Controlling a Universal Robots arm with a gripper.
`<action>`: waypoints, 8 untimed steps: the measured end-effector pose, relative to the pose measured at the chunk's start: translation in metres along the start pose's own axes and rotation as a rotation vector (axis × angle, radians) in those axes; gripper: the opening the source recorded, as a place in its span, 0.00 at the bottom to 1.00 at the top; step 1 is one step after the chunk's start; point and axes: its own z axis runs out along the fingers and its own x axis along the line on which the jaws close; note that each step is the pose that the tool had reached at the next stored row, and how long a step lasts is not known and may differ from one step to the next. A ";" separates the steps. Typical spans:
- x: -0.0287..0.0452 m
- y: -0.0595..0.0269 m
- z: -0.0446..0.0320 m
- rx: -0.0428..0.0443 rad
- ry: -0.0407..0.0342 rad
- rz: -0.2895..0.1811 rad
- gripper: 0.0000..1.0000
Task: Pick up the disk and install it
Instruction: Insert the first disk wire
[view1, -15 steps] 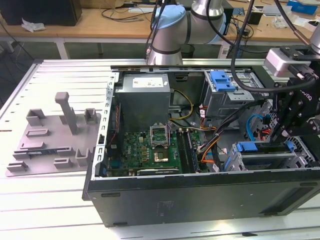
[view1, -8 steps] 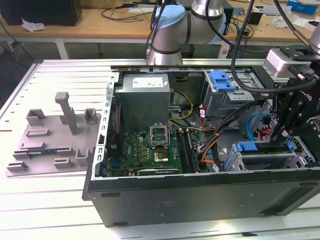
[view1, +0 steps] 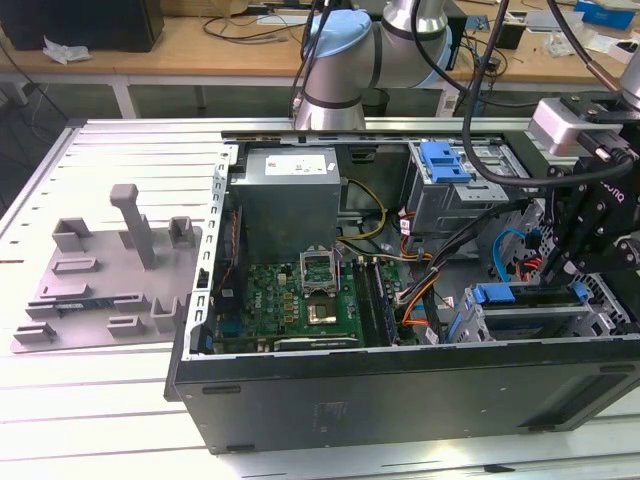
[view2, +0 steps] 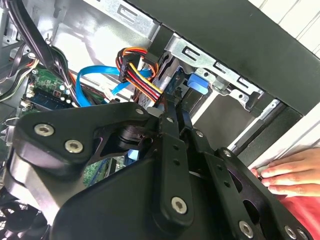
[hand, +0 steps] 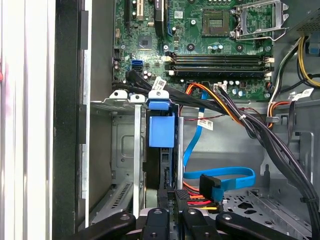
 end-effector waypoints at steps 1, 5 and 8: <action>0.0000 0.0000 0.0004 0.0000 -0.0001 0.000 0.17; -0.0001 -0.0001 0.0020 0.0000 0.0002 0.000 0.17; -0.0002 -0.0001 0.0034 0.0000 0.0003 0.000 0.17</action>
